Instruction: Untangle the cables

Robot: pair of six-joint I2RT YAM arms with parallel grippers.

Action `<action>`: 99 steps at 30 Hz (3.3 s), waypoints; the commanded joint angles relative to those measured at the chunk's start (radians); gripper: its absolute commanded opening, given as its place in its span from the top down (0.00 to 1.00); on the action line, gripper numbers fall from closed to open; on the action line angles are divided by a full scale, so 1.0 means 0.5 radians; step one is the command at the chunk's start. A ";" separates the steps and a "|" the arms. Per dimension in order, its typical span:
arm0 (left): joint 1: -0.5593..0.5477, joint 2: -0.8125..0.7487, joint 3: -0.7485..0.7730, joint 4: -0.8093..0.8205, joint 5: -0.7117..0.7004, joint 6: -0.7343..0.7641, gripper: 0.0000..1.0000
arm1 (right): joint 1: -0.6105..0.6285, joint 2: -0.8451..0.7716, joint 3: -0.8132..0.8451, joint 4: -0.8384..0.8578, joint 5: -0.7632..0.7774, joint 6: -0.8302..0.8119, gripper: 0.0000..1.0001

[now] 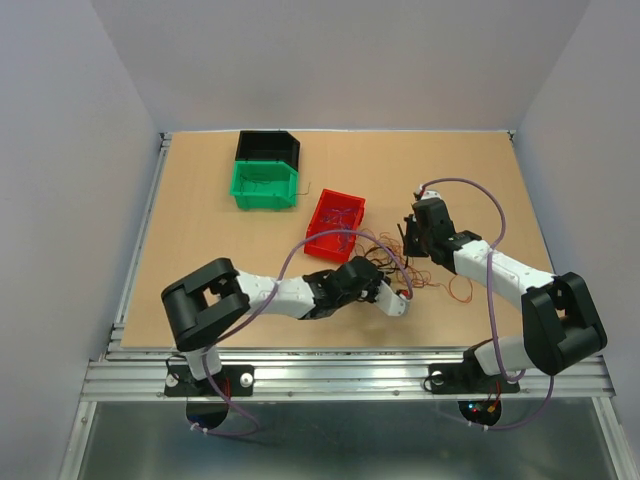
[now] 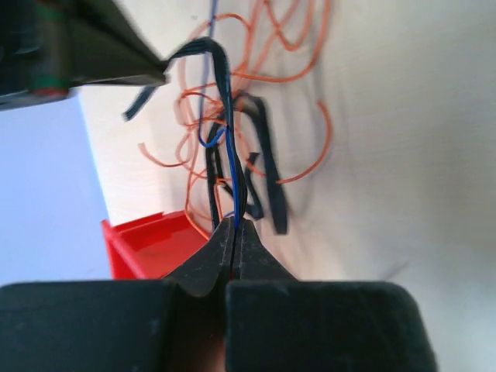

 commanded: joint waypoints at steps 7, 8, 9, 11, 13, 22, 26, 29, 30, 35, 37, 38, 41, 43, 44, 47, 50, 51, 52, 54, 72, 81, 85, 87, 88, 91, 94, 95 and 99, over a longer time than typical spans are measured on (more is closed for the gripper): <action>0.246 -0.728 0.250 -0.662 0.789 -0.488 1.00 | 0.008 -0.084 0.055 0.030 0.394 0.114 0.99; 0.265 -0.768 0.263 -0.702 0.862 -0.492 1.00 | 0.008 -0.108 0.049 0.030 0.436 0.133 0.99; 0.292 -0.802 0.257 -0.739 0.890 -0.510 1.00 | 0.008 -0.124 0.043 0.027 0.458 0.139 0.99; 0.372 -0.919 0.229 -0.740 0.966 -0.565 1.00 | 0.005 -0.169 0.025 0.027 0.516 0.160 1.00; 0.443 -1.017 0.232 -0.737 1.034 -0.618 1.00 | 0.002 -0.210 0.012 0.024 0.566 0.176 0.99; 0.790 -1.287 0.410 -0.519 0.889 -1.313 1.00 | -0.017 -0.541 -0.104 -0.004 0.891 0.295 0.99; 0.998 -1.431 0.459 -0.369 0.551 -1.580 1.00 | -0.020 -0.666 -0.138 -0.007 0.964 0.326 0.99; 1.170 -1.600 0.389 -0.231 0.439 -1.700 1.00 | -0.020 -0.746 -0.165 -0.007 1.014 0.341 0.99; 1.213 -1.633 0.349 -0.191 0.470 -1.716 1.00 | -0.020 -0.762 -0.172 -0.010 1.014 0.345 0.99; 1.253 -1.613 0.342 -0.261 0.700 -1.731 1.00 | -0.020 -0.832 -0.193 -0.010 1.010 0.348 0.99; 1.253 -1.557 0.352 -0.264 0.679 -1.740 1.00 | -0.020 -0.851 -0.199 -0.010 1.020 0.345 0.99; 1.253 -1.499 0.355 -0.267 0.666 -1.737 1.00 | -0.020 -0.857 -0.202 -0.007 1.035 0.345 1.00; 1.253 -1.404 0.336 -0.252 0.724 -1.734 1.00 | -0.017 -0.891 -0.211 -0.010 1.084 0.360 1.00; 1.253 -1.346 0.321 -0.236 0.743 -1.747 1.00 | -0.020 -0.936 -0.221 -0.007 1.106 0.366 0.99; 1.253 -1.330 0.318 -0.233 0.773 -1.744 1.00 | -0.020 -0.949 -0.227 -0.007 1.115 0.369 0.99; 1.253 -1.260 0.297 -0.212 0.813 -1.762 1.00 | -0.020 -1.001 -0.239 -0.007 1.106 0.366 1.00; 1.253 -1.168 0.281 -0.175 0.865 -1.765 1.00 | -0.020 -1.007 -0.242 -0.007 1.084 0.363 0.99; 1.253 -1.140 0.284 -0.175 0.878 -1.762 1.00 | -0.020 -1.010 -0.242 -0.010 1.078 0.360 0.99; 1.253 -1.116 0.287 -0.178 0.893 -1.759 1.00 | -0.017 -1.001 -0.242 -0.010 1.069 0.360 0.99; 1.253 -1.039 0.293 -0.178 0.957 -1.744 1.00 | -0.017 -0.998 -0.239 -0.007 1.060 0.357 0.99; 1.232 -0.726 0.462 -0.436 1.133 -1.599 1.00 | -0.020 -1.017 -0.239 -0.007 1.017 0.348 0.99; 1.219 -0.910 0.346 -0.313 1.093 -1.547 1.00 | -0.020 -1.026 -0.239 -0.010 1.001 0.345 0.99; 1.204 -1.017 0.287 -0.298 1.188 -1.501 1.00 | -0.020 -1.013 -0.236 -0.007 0.992 0.342 1.00; 1.183 -1.048 0.260 -0.286 1.194 -1.483 1.00 | -0.020 -1.007 -0.236 -0.007 0.992 0.342 0.99; 1.170 -1.069 0.254 -0.282 1.191 -1.458 1.00 | -0.020 -1.007 -0.233 -0.010 0.989 0.342 0.99; 1.140 -1.072 0.244 -0.285 1.142 -1.440 1.00 | -0.020 -1.004 -0.233 -0.007 0.986 0.342 0.99; 1.124 -1.051 0.266 -0.322 1.148 -1.428 1.00 | -0.020 -1.007 -0.236 -0.010 0.989 0.342 0.99; 1.115 -1.039 0.269 -0.331 1.148 -1.425 1.00 | -0.020 -1.010 -0.236 -0.010 0.992 0.342 0.99; 1.084 -0.981 0.321 -0.390 1.035 -1.409 1.00 | -0.020 -1.010 -0.236 -0.007 0.989 0.342 0.99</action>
